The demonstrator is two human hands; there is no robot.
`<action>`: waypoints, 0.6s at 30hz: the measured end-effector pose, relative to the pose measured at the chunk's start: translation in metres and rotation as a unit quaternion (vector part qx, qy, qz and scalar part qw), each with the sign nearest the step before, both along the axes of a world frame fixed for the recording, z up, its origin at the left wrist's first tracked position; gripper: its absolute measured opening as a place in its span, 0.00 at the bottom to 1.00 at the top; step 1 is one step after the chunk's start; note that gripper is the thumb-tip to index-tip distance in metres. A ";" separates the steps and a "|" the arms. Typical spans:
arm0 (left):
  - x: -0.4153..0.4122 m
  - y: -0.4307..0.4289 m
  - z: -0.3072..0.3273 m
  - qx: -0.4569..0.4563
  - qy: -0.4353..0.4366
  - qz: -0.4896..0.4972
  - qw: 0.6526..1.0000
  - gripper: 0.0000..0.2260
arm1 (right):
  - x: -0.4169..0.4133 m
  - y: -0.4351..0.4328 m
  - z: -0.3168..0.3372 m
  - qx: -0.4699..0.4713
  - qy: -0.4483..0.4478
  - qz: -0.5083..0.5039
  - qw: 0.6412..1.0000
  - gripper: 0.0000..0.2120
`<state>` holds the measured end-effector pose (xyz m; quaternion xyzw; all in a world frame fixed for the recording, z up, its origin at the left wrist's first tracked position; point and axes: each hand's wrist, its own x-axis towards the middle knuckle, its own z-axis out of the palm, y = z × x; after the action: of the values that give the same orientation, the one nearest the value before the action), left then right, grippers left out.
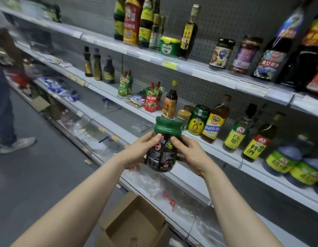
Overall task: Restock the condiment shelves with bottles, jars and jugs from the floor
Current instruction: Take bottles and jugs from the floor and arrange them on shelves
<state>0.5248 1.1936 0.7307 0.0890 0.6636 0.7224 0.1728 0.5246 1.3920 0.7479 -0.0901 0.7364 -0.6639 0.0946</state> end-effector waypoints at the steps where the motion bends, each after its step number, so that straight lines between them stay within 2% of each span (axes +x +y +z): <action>1: -0.005 -0.004 0.001 -0.002 0.000 0.002 1.000 0.24 | -0.003 -0.005 0.002 -0.002 0.002 -0.002 1.000 0.19; 7: -0.050 -0.054 0.013 -0.006 0.012 -0.039 0.999 0.23 | -0.036 -0.053 0.009 -0.013 0.017 -0.034 0.999 0.17; 13: -0.101 -0.094 0.024 -0.020 0.030 -0.097 0.995 0.25 | -0.068 -0.093 0.012 -0.025 0.028 -0.086 0.996 0.25; 18: -0.132 -0.108 0.025 -0.030 0.040 -0.131 0.990 0.23 | -0.084 -0.109 0.010 -0.031 0.037 -0.133 0.990 0.23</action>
<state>0.3932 1.0858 0.7556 0.1986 0.6739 0.6692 0.2422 0.4408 1.2825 0.7578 -0.0183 0.7240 -0.6891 -0.0245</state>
